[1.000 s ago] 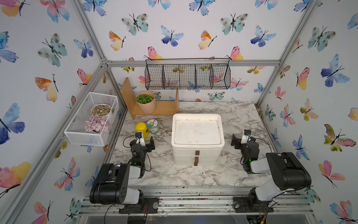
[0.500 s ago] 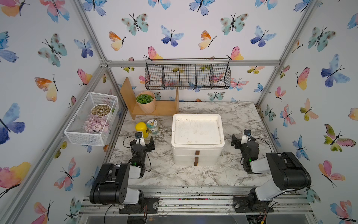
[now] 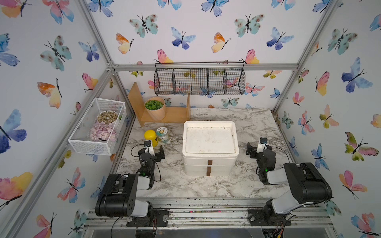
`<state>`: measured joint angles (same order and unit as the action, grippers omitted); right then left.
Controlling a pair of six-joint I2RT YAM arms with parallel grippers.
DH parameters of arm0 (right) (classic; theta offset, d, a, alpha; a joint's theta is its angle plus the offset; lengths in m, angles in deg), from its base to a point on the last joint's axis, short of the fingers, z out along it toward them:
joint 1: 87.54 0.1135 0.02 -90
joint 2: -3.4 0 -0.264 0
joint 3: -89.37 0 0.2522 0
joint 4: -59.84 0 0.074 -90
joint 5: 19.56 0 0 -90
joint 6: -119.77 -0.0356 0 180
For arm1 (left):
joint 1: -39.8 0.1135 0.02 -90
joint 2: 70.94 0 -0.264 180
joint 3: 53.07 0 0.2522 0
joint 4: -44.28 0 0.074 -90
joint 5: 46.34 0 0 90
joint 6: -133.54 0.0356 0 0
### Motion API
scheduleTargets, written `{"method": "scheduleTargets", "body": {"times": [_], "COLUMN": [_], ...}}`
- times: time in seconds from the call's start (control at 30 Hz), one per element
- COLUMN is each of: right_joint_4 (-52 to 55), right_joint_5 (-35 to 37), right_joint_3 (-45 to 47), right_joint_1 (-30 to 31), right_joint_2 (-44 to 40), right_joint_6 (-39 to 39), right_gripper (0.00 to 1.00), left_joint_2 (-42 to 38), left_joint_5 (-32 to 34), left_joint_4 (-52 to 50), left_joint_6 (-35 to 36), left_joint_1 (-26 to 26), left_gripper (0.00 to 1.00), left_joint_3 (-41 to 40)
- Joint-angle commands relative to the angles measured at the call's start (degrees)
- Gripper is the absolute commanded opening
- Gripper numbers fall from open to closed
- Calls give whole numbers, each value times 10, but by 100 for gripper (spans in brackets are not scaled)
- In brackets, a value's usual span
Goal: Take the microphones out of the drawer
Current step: Adjust the storage box at the center of the board.
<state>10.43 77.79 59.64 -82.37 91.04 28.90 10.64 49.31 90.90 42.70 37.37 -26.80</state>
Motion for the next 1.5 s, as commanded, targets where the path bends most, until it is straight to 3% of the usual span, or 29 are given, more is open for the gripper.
{"method": "scheduleTargets", "body": {"times": [0.0,0.17,0.33,0.47,0.73,0.9,1.0,1.2,1.47], "right_joint_4": [134,317,532,667,928,1007,1034,1050,1063], "right_joint_5": [33,67,58,-29,-185,-290,-315,-332,-208], "right_joint_3": [-53,-133,-234,-328,-551,-612,-627,-634,-692], "right_joint_1": [-2,-3,-3,-3,-2,-1,1,21,156], "right_joint_2": [-69,-161,-227,-257,-226,-211,-209,-196,-132], "right_joint_6": [-14,-69,-135,-136,-132,-145,-149,-158,-157], "right_gripper": [98,98,99,97,79,74,72,70,70], "left_joint_2": [-10,-23,-56,-35,-145,-212,-238,-243,-228], "left_joint_5": [-20,-6,60,38,-23,-64,-97,-150,-195], "left_joint_4": [1,-18,-407,-591,-638,-690,-699,-704,-722], "left_joint_6": [2,3,-75,-148,-219,-220,-226,-251,-266], "left_joint_1": [3,1,1,1,-1,-1,0,-1,-3], "left_gripper": [98,98,98,98,98,98,98,98,98], "left_joint_3": [0,14,200,312,312,341,353,385,420]}}
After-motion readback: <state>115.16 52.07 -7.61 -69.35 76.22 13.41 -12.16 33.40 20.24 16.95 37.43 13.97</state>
